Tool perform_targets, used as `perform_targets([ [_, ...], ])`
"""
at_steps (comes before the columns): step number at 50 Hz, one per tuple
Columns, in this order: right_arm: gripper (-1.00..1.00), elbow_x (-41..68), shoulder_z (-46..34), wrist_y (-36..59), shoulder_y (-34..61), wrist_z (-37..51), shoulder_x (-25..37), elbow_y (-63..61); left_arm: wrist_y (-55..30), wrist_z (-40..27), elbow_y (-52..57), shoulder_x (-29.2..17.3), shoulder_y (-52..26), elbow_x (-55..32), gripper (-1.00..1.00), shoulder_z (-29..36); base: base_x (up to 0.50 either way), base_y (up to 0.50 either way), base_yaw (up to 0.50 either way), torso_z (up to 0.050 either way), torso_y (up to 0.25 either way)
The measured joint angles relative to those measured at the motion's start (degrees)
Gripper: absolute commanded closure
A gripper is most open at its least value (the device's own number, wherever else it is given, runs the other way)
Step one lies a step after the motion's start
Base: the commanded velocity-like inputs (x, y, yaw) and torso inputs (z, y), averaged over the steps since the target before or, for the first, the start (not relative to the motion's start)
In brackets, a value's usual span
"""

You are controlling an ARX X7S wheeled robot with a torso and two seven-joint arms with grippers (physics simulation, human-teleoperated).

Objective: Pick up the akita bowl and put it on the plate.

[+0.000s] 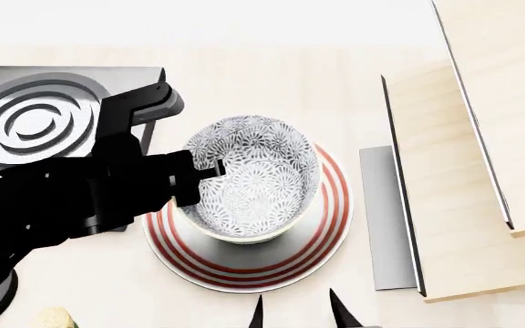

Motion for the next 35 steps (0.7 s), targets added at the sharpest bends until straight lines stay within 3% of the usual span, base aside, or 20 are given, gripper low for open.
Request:
perform_targets([
  [25,-1.0,0.18,-0.32,-0.3,0.16,0.08,0.09,0.26,0.51,0.13,0.11,-0.04,0.15,-0.93,1.0,0.73,0.0,0.0,0.0,-0.001,-0.002],
  [26,-1.0,0.17,-0.33,-0.33,0.17,0.09,0.09,0.28,0.47,0.08,0.12,-0.04,0.15,-0.7,-1.0,0.51,0.0,0.0,0.0,0.0,0.0],
  [35,-1.0,0.14,-0.44,-0.67,0.28,0.1,0.01,0.62,0.14,-0.16,0.15,0.06,0.1,0.46,-1.0,-1.49,0.0,0.0,0.0,-0.002,-0.002],
])
